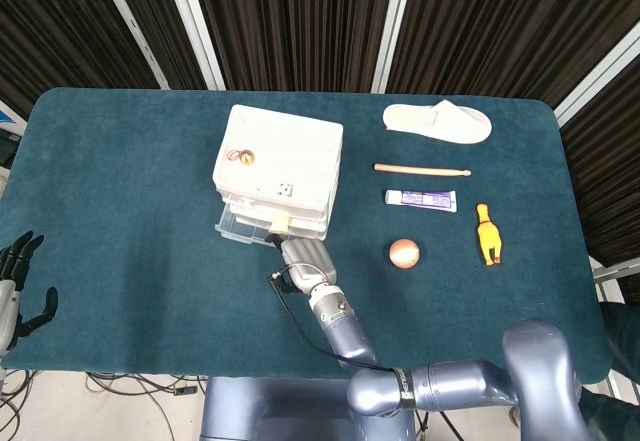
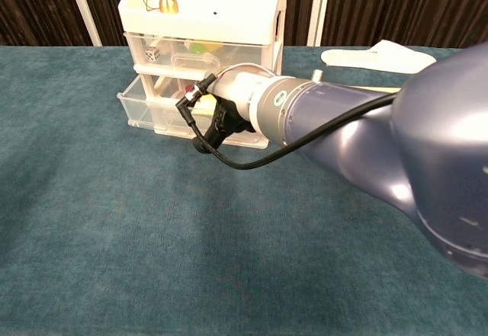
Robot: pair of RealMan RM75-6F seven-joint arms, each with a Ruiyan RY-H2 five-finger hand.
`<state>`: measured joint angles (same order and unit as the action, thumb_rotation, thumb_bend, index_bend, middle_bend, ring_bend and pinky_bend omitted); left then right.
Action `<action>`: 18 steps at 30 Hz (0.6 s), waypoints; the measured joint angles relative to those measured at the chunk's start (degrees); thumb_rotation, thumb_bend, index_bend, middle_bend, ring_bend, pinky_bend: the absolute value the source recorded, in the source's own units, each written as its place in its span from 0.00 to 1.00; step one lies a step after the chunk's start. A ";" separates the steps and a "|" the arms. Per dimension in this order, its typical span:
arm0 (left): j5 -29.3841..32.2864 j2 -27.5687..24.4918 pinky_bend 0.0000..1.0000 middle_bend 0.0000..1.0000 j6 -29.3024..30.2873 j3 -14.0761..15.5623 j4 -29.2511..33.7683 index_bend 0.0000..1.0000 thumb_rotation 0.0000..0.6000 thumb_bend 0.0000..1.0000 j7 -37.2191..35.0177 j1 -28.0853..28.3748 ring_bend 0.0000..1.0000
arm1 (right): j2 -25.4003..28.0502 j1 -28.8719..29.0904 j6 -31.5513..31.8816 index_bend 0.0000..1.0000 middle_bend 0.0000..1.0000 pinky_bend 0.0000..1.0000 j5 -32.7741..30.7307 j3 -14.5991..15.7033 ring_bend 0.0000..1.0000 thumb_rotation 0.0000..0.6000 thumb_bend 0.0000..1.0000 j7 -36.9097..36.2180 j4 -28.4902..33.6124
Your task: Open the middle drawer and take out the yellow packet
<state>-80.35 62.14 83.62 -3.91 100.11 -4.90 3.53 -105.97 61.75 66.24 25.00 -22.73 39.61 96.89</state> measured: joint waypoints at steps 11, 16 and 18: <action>0.13 0.00 0.00 0.00 -0.10 -0.03 0.02 0.03 1.00 0.51 0.11 0.03 0.00 | 0.99 -0.18 0.03 0.26 0.96 1.00 -0.93 0.77 1.00 1.00 0.51 0.07 2.41; 0.09 0.01 0.00 0.00 -0.04 -0.03 0.01 0.03 1.00 0.51 0.07 0.01 0.00 | 1.21 -0.10 0.17 0.26 0.96 1.00 -1.39 1.13 1.00 1.00 0.51 0.09 3.21; 0.07 0.01 0.00 0.00 -0.03 -0.04 0.03 0.03 1.00 0.51 0.05 0.02 0.00 | 1.29 -0.06 0.26 0.26 0.96 1.00 -1.42 1.22 1.00 1.00 0.51 0.10 3.49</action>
<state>-80.29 62.15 83.60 -3.94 100.14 -4.85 3.54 -104.69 61.69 66.50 23.59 -21.51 39.70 100.38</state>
